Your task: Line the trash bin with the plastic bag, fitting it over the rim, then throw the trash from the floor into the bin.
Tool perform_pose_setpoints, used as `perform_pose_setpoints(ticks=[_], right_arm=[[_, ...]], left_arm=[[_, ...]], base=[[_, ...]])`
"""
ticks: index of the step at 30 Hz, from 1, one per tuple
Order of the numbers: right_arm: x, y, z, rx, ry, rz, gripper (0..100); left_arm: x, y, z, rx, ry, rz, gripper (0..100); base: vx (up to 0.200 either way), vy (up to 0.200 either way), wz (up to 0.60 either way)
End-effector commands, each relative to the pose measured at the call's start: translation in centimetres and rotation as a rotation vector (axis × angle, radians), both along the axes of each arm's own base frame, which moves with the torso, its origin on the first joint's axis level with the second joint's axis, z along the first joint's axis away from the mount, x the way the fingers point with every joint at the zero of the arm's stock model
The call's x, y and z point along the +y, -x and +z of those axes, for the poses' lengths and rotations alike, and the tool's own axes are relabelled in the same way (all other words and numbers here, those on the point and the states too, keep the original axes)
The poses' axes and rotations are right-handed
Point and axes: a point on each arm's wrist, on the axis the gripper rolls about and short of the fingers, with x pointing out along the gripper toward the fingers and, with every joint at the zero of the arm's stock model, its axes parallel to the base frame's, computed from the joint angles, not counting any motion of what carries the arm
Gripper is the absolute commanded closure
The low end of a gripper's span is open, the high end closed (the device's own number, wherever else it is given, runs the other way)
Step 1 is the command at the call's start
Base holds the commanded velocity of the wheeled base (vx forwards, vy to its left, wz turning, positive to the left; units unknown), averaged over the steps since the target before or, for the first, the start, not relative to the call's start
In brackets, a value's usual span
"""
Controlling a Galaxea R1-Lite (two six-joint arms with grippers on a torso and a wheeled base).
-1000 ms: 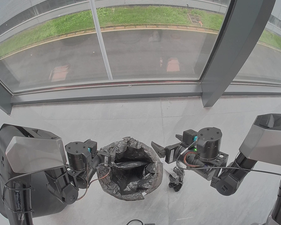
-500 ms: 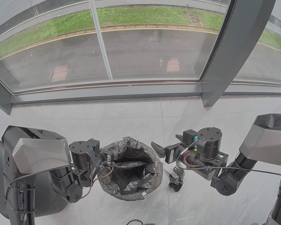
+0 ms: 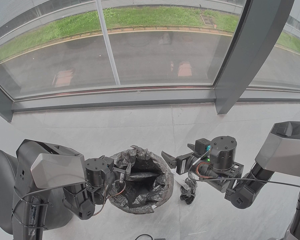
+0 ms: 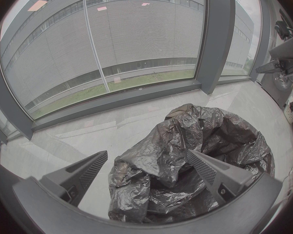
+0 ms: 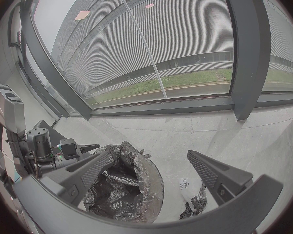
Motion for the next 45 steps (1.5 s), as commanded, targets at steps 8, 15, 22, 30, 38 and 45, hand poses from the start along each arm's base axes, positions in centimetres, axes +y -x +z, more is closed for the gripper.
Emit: perform_pose_setpoints(ticks=[8,15,22,30,38,45], right_arm=[[0.1,-0.1,-0.8,0.015,0.014,0.001,0],[0.1,-0.5,-2.0,0.037,0.035,-0.005,0],[-0.4,-0.7,-1.4,0.024,0.027,-0.020,0],[-0.6,-0.4,-0.5,-0.006,0.040,-0.014,0],[-1.0,-1.2,-1.0,0.003,0.196,-0.008,0],[-0.6,-3.0,1.4,0.003,0.253,-0.016,0]], left_arm=[[-1.7,0.7,4.4,-0.112,0.061,-0.018,0],[0.4,6.2,16.8,-0.349,0.191,-0.037,0],[7.6,16.7,26.5,-0.508,0.279,0.034,0],[15.5,29.1,25.7,-0.457,0.217,0.187,0],[17.0,34.8,21.1,-0.422,0.189,0.391,0],[16.7,35.5,15.8,-0.385,0.181,0.498,0]], base=[[0.000,0.000,0.00],[0.000,0.000,0.00],[0.000,0.000,0.00],[0.000,0.000,0.00],[0.000,0.000,0.00],[0.000,0.000,0.00]])
